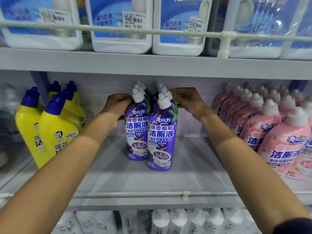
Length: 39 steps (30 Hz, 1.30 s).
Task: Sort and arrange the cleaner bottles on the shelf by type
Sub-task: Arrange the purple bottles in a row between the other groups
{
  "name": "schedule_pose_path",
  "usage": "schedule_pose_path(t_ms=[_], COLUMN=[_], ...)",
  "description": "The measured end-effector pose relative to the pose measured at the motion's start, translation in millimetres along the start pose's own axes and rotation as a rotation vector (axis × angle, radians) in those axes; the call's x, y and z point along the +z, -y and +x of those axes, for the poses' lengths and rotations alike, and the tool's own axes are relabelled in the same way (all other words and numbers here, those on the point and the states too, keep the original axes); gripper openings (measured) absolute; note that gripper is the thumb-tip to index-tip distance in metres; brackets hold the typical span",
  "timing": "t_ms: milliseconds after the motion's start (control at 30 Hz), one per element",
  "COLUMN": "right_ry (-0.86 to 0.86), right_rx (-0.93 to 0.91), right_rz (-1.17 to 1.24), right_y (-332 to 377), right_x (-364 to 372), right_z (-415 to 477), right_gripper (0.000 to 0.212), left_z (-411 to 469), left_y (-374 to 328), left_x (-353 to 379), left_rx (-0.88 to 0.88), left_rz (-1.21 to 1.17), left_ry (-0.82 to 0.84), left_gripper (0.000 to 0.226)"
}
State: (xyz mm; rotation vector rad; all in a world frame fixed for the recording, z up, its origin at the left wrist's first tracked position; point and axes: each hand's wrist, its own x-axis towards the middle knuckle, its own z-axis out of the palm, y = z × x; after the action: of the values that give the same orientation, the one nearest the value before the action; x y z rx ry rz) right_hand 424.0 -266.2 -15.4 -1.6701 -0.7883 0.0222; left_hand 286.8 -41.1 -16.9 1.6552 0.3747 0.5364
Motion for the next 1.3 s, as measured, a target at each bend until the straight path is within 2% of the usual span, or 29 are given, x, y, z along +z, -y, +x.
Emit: schedule_pose_path(t_ms=[67,133,200,233,333,467,867,1100,1167,1300], right_ry=[-0.005,-0.12,-0.216,-0.19,-0.037,0.043,0.22,0.26,0.257,0.145], right_rx=[0.022,0.026,-0.025,-0.04,0.056,0.095,0.095,0.113,0.123,0.124], right_rz=[0.006,0.04,0.007,-0.015,-0.042,-0.023,0.003,0.087,0.1,0.138], right_y=[2,3,1,2,5,3,2,6,4,-10], right_x=[-1,-1,0,2,10,9,-15,-17,-16,-7], right_z=[3,10,22,28,46,54,51,49,49,46], right_gripper=[0.018,0.015,0.006,0.002,0.013,0.027,0.023,0.071,0.068,0.046], left_z=[3,10,18,23,36,45,58,62,63,62], left_y=[-1,-6,-12,-15,-16,-9,-4,-3,-1,7], left_x=[-1,-3,-5,-4,1,-3,-10,-12,-10,-8], left_rx=[0.04,0.097,0.133,0.131,0.097,0.01,0.023,0.038,0.036,-0.003], left_rz=[-0.024,-0.036,0.014,0.048,0.145,0.15,0.171,0.138,0.121,0.009], left_ry=[-0.054,-0.122,-0.112,-0.084,0.025,0.126,0.233,0.284,0.27,0.277], left_gripper=[0.016,0.016,0.02,0.022,0.02,0.02,0.019,0.012,0.011,0.014])
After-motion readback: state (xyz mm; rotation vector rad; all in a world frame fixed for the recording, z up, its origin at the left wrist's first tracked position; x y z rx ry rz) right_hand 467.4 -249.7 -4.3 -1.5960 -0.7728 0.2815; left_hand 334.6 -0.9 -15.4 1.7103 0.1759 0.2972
